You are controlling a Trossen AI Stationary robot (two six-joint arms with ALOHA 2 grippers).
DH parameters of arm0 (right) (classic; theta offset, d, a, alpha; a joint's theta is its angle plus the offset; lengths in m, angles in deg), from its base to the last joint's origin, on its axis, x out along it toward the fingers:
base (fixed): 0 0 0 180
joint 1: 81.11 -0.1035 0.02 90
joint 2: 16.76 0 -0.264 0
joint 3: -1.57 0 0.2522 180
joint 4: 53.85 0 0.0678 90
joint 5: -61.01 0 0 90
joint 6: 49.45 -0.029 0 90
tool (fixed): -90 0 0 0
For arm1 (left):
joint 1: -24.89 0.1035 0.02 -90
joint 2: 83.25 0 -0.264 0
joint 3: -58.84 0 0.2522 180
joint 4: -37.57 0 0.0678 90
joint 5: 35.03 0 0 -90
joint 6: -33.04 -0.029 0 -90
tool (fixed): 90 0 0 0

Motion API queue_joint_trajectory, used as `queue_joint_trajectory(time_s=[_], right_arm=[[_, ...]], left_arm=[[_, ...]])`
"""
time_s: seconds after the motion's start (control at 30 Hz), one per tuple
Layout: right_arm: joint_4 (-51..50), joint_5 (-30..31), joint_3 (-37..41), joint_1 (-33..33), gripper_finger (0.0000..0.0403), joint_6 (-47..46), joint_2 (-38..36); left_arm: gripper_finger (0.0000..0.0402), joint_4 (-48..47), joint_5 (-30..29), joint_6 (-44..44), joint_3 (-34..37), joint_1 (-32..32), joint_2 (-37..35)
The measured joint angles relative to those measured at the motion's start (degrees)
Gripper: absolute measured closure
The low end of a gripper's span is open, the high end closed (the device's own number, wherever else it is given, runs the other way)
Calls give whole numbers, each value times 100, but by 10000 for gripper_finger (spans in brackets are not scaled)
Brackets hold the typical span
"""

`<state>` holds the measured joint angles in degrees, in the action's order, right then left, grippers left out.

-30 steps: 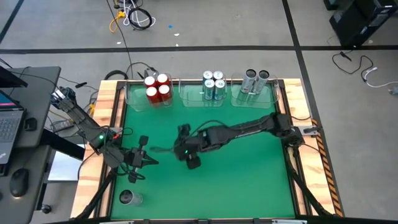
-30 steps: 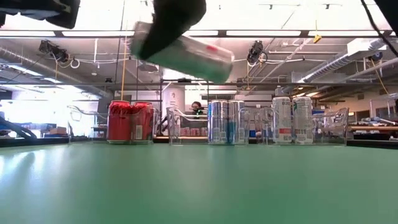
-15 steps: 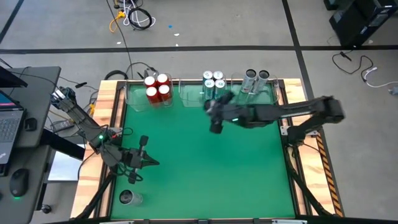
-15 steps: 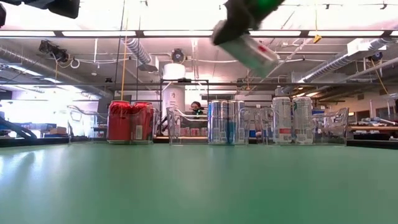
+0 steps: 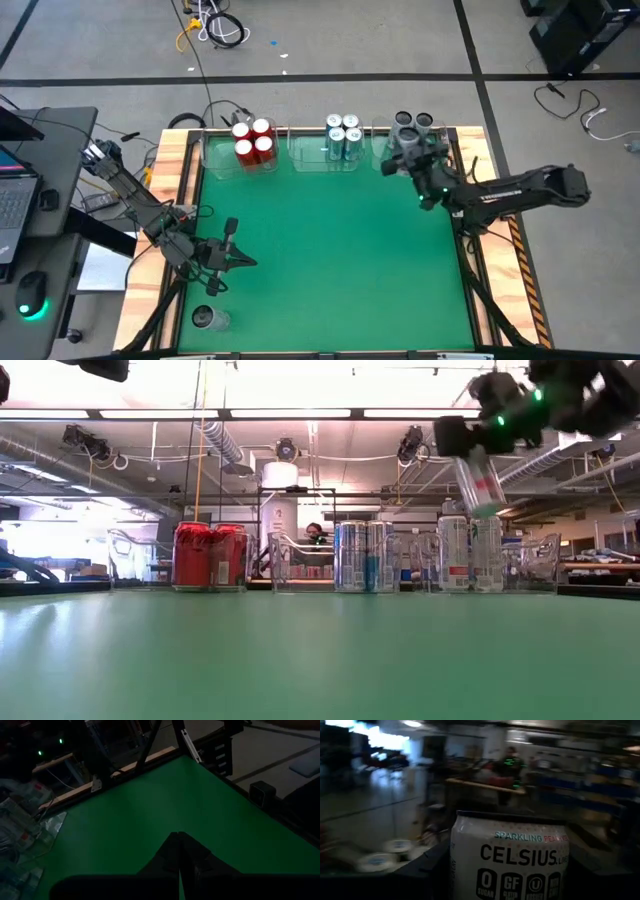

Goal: Sort soda cans
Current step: Put the white soda can into the transparent right bin

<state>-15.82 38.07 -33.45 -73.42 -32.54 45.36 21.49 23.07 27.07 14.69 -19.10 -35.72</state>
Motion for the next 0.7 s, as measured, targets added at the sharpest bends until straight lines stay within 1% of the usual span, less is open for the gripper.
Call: queue_joint_trajectory(time_s=[0.13,0.23,0.33,0.53,0.7], right_arm=[[1466,5,736,484,159,83,122],[2130,-113,1088,882,159,91,227],[2621,-401,1260,1294,159,147,288],[2728,-880,1308,1950,159,85,525],[2919,-1185,1308,2292,159,48,889]], left_arm=[[401,0,0,0,0,0,0],[401,0,-1,-1,0,0,0],[401,0,0,-1,0,0,0],[401,0,-52,-1,0,0,0],[401,-2,-61,-6,0,0,0]])
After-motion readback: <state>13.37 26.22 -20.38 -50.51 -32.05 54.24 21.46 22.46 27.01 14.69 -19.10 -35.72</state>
